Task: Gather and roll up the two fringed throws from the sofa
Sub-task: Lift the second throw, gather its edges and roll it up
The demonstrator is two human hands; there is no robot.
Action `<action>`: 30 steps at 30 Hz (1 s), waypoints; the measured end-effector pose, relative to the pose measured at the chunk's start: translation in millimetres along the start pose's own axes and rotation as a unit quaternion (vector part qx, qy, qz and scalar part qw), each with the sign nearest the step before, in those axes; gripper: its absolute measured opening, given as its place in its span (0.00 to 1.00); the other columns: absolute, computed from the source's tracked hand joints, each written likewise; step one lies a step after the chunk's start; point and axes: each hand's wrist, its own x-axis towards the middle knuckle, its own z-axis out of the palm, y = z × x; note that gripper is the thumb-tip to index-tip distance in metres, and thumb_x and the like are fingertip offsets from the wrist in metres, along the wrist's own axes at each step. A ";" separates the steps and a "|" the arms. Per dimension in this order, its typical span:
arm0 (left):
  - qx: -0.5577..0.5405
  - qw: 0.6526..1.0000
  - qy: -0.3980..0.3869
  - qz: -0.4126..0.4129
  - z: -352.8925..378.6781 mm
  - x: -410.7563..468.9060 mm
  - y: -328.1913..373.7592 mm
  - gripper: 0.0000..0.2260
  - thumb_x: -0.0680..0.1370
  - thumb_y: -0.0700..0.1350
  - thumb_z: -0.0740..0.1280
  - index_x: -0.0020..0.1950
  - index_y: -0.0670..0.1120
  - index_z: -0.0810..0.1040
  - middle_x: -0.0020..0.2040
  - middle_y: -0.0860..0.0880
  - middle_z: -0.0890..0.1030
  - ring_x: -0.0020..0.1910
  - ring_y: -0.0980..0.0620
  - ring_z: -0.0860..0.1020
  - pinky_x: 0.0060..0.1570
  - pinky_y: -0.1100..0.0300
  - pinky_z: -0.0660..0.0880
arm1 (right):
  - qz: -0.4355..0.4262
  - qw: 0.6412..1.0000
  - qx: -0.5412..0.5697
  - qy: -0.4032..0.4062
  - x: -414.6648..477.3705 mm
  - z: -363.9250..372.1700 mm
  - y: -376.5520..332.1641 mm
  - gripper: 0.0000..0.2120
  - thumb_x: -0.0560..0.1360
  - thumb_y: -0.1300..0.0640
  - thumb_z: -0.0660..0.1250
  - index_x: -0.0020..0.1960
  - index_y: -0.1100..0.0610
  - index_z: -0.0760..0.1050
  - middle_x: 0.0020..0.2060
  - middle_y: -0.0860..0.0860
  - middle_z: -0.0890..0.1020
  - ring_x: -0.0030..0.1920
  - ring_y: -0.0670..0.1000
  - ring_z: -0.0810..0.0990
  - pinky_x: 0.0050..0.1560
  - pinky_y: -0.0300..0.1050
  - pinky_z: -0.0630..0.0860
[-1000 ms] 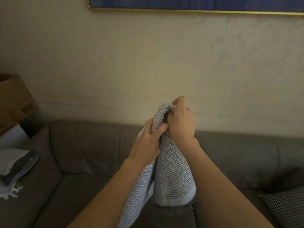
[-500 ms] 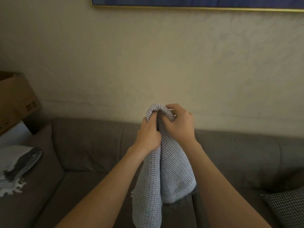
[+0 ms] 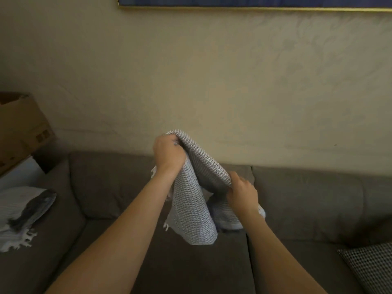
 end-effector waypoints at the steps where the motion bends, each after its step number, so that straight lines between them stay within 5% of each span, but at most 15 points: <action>1: 0.001 1.000 -0.005 0.012 1.2 0.4 2.8 0.12 0.69 0.32 0.56 0.39 0.38 0.79 0.38 0.37 0.81 0.33 0.43 0.75 0.32 0.48 0.70 | -0.012 1.000 0.011 -0.015 -1.5 5.8 -2.7 0.16 0.74 0.65 0.66 0.61 0.60 0.74 0.45 0.59 0.83 0.43 0.66 0.82 0.36 0.49 0.66; 5: 0.022 0.999 -0.020 0.029 5.3 -8.9 19.3 0.18 0.79 0.31 0.59 0.63 0.44 0.81 0.65 0.45 0.75 0.53 0.48 0.75 0.58 0.51 0.74 | -0.043 0.996 0.059 -0.055 -1.8 23.4 -15.8 0.15 0.76 0.62 0.65 0.62 0.60 0.73 0.47 0.59 0.83 0.43 0.67 0.82 0.36 0.49 0.66; 7: 0.021 0.999 -0.033 0.024 6.7 -11.9 21.2 0.19 0.81 0.32 0.59 0.70 0.43 0.77 0.71 0.44 0.70 0.56 0.47 0.74 0.62 0.54 0.72 | -0.061 0.993 0.087 -0.051 -4.0 25.1 -20.1 0.11 0.77 0.58 0.65 0.59 0.55 0.71 0.41 0.54 0.80 0.37 0.61 0.78 0.34 0.47 0.64; 9: 0.008 0.999 -0.042 0.023 7.2 -12.3 20.0 0.22 0.81 0.32 0.59 0.74 0.43 0.74 0.74 0.44 0.67 0.62 0.42 0.76 0.67 0.48 0.75 | -0.082 0.988 0.123 -0.045 -9.7 24.6 -23.8 0.20 0.78 0.57 0.64 0.69 0.50 0.65 0.39 0.48 0.76 0.32 0.54 0.74 0.31 0.49 0.66; 11: 0.000 0.999 -0.047 0.007 6.7 -12.1 19.7 0.22 0.81 0.32 0.58 0.76 0.42 0.72 0.76 0.43 0.66 0.66 0.41 0.75 0.70 0.46 0.74 | -0.080 0.982 0.170 -0.031 -18.8 21.1 -28.4 0.31 0.82 0.58 0.63 0.80 0.46 0.53 0.51 0.47 0.77 0.35 0.57 0.78 0.31 0.54 0.73; 13: -0.004 0.999 -0.038 0.005 4.7 -11.7 19.2 0.22 0.81 0.32 0.57 0.75 0.41 0.72 0.76 0.43 0.66 0.70 0.42 0.72 0.70 0.52 0.69 | -0.107 0.983 0.147 -0.005 -27.5 21.7 -31.6 0.24 0.84 0.56 0.60 0.76 0.45 0.57 0.65 0.49 0.73 0.40 0.61 0.79 0.34 0.53 0.74; 16: -0.013 0.999 -0.026 0.028 2.7 -12.1 18.4 0.22 0.82 0.34 0.57 0.76 0.42 0.72 0.76 0.44 0.66 0.72 0.44 0.70 0.65 0.59 0.64 | -0.111 0.991 0.075 0.018 -30.7 36.7 -33.0 0.11 0.83 0.52 0.60 0.65 0.50 0.71 0.70 0.53 0.69 0.41 0.59 0.80 0.33 0.47 0.70; 19: -0.026 0.998 -0.026 0.044 3.0 -15.1 17.6 0.21 0.82 0.34 0.57 0.75 0.41 0.72 0.78 0.44 0.65 0.73 0.44 0.70 0.66 0.59 0.64 | -0.030 0.989 0.147 -0.011 -29.1 40.7 -32.9 0.18 0.83 0.40 0.55 0.63 0.46 0.78 0.78 0.52 0.62 0.64 0.58 0.78 0.57 0.57 0.78; 21: -0.033 0.999 -0.016 0.036 3.2 -15.4 17.5 0.20 0.82 0.33 0.56 0.74 0.40 0.73 0.78 0.43 0.64 0.72 0.44 0.71 0.67 0.59 0.63 | -0.029 0.990 0.131 -0.040 -32.5 40.6 -35.3 0.27 0.79 0.27 0.52 0.63 0.43 0.78 0.81 0.52 0.57 0.77 0.57 0.64 0.70 0.62 0.69; 23: -0.040 0.999 -0.006 0.024 3.7 -14.9 18.7 0.19 0.81 0.33 0.56 0.71 0.40 0.74 0.78 0.43 0.64 0.71 0.43 0.71 0.67 0.59 0.63 | -0.036 0.997 0.052 -0.044 -38.1 44.1 -39.5 0.33 0.73 0.21 0.55 0.60 0.44 0.80 0.83 0.54 0.54 0.80 0.57 0.56 0.74 0.63 0.63; 26: -0.042 0.999 0.003 0.029 4.2 -15.1 23.0 0.15 0.81 0.32 0.56 0.64 0.41 0.75 0.79 0.42 0.63 0.68 0.46 0.72 0.63 0.63 0.60 | 0.032 0.996 0.067 -0.045 -44.3 53.4 -43.1 0.21 0.72 0.32 0.65 0.50 0.48 0.82 0.77 0.54 0.62 0.74 0.62 0.62 0.70 0.63 0.66; 30: -0.020 0.999 0.018 0.026 4.7 -11.9 18.4 0.06 0.82 0.33 0.59 0.56 0.39 0.74 0.83 0.45 0.55 0.53 0.52 0.74 0.56 0.59 0.67 | 0.040 0.980 0.132 -0.146 -32.2 44.6 -25.3 0.13 0.67 0.44 0.70 0.37 0.54 0.77 0.51 0.49 0.70 0.55 0.54 0.69 0.60 0.56 0.68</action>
